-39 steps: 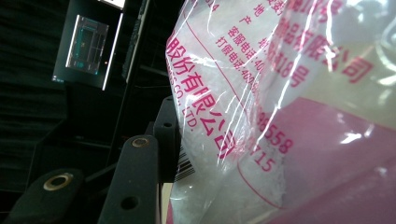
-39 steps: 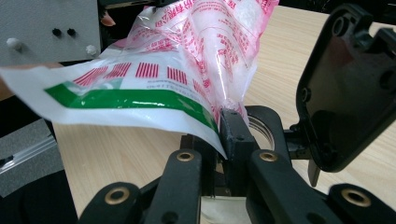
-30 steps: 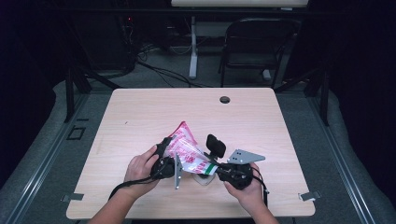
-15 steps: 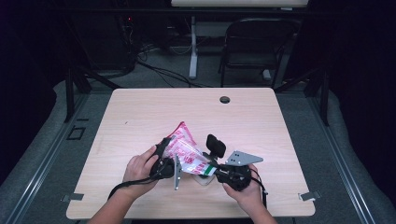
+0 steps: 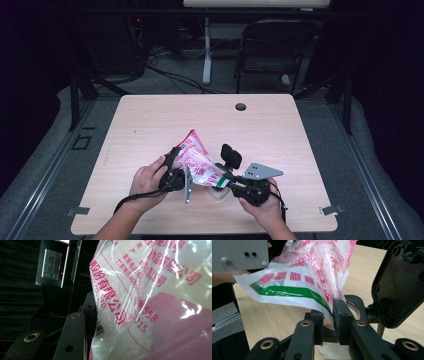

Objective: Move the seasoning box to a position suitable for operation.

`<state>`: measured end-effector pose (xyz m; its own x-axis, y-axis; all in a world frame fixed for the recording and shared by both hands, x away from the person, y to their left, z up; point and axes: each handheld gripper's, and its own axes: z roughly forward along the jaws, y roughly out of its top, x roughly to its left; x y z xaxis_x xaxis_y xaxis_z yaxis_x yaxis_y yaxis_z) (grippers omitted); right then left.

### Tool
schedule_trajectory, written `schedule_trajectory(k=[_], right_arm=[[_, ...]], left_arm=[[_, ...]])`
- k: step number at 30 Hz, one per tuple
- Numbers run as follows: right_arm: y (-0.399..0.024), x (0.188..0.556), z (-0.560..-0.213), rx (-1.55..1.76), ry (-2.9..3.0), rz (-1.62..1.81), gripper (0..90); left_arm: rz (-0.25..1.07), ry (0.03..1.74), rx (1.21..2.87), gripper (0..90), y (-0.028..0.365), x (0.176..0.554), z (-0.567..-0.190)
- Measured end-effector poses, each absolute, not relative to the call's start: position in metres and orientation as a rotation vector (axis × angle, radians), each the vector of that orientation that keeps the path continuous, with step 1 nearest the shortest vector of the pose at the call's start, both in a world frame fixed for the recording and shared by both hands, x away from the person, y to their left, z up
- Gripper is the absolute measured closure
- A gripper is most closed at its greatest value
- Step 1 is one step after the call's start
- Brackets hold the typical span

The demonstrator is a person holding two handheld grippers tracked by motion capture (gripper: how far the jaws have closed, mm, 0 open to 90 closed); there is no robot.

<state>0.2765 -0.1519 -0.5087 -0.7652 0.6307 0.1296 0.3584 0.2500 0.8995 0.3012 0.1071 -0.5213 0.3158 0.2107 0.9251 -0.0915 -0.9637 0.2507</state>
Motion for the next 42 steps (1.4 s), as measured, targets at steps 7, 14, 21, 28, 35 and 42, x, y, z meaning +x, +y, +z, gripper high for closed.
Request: schedule_trajectory(k=[7, 14, 21, 28, 35, 42], right_arm=[[-0.1510, 0.2760, -0.5092, 0.912, 2.275, 1.500, 87.0], [-0.1499, 0.2766, -0.5107, 0.910, 2.283, 1.488, 89.6], [-0.1501, 0.2778, -0.5127, 0.915, 2.286, 1.482, 89.9], [-0.1503, 0.2787, -0.5141, 0.917, 2.292, 1.468, 90.0], [-0.1503, 0.2786, -0.5157, 0.923, 2.294, 1.463, 90.0], [-0.1493, 0.2789, -0.5177, 0.921, 2.304, 1.452, 90.0]], left_arm=[[1.725, 0.093, 2.322, 63.4, 0.1062, 0.3004, -0.5196], [1.747, 0.087, 2.311, 63.5, 0.1055, 0.2997, -0.5193], [1.747, 0.093, 2.316, 63.5, 0.1041, 0.2998, -0.5194], [1.749, 0.096, 2.314, 63.5, 0.1036, 0.2998, -0.5196], [1.760, 0.092, 2.305, 63.5, 0.1030, 0.2995, -0.5200], [1.775, 0.089, 2.297, 63.5, 0.1032, 0.2996, -0.5216]])
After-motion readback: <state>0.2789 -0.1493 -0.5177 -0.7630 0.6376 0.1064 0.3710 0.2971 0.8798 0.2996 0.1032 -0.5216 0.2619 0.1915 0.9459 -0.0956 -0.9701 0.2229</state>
